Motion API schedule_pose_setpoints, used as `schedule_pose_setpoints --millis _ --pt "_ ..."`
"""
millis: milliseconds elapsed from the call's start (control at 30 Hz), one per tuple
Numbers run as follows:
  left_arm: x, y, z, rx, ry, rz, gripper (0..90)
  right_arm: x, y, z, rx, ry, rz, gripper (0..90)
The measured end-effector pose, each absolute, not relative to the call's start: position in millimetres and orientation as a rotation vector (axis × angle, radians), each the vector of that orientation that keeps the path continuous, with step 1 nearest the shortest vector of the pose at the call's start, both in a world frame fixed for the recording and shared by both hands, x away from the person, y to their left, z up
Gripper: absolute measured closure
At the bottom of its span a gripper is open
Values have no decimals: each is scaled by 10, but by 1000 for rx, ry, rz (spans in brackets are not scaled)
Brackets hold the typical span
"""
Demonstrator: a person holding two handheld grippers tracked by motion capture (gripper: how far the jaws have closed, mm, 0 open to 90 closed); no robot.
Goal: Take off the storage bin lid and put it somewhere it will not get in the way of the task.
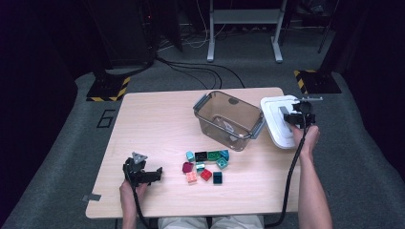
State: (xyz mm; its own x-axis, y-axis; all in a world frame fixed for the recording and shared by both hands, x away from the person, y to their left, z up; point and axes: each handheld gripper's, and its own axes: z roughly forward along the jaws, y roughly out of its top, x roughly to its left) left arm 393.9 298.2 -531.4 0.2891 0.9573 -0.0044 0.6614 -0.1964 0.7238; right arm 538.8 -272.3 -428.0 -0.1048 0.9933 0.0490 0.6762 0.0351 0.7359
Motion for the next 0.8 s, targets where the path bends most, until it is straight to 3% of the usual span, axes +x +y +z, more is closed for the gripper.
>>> schedule_pose_setpoints --millis 800 --pt "3939 2981 -5315 1939 1445 614 10 5481 -2495 -4740 1763 1884 818 667"
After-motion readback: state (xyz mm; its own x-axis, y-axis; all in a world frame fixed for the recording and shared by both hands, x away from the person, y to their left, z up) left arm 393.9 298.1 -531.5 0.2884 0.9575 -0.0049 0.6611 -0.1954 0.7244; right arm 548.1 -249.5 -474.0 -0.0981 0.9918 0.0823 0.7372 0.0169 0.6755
